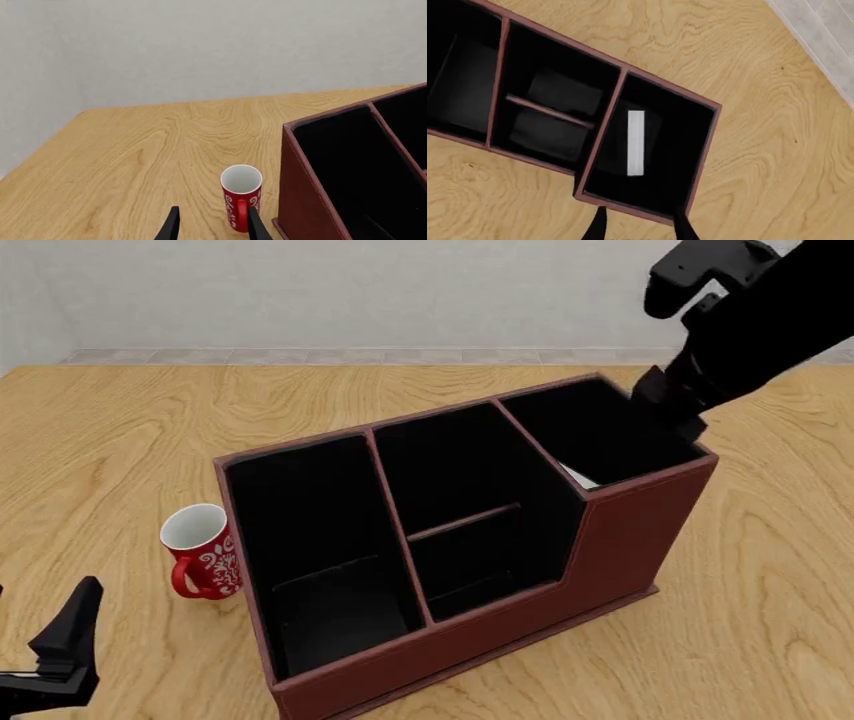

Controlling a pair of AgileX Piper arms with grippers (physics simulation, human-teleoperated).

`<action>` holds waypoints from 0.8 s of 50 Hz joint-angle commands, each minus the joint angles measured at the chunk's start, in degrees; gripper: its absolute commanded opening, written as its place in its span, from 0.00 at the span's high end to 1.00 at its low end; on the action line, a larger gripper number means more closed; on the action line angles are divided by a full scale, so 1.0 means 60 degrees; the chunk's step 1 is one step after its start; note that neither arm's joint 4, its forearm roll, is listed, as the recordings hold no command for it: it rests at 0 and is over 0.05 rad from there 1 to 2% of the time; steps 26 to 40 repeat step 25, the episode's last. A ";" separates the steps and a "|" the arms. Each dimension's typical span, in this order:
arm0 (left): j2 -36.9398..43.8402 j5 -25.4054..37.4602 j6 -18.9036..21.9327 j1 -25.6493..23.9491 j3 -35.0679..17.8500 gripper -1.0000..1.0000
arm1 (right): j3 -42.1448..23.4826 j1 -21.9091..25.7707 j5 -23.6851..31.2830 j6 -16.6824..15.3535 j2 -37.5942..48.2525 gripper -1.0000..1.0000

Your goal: Pick up the book and place it in the right compartment of the caddy.

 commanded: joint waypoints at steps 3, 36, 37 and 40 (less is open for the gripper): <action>0.0058 -0.0099 0.0058 -0.0026 -0.0002 0.00 | 0.0464 0.0029 0.0000 -0.0871 -0.1362 0.00; 0.0099 -0.0190 0.0117 -0.0042 -0.0006 0.00 | 0.0304 0.0818 0.0000 -0.1232 -0.4372 0.00; 0.0099 -0.0190 0.0117 -0.0042 -0.0006 0.00 | 0.0304 0.0818 0.0000 -0.1232 -0.4372 0.00; 0.0099 -0.0190 0.0117 -0.0042 -0.0006 0.00 | 0.0304 0.0818 0.0000 -0.1232 -0.4372 0.00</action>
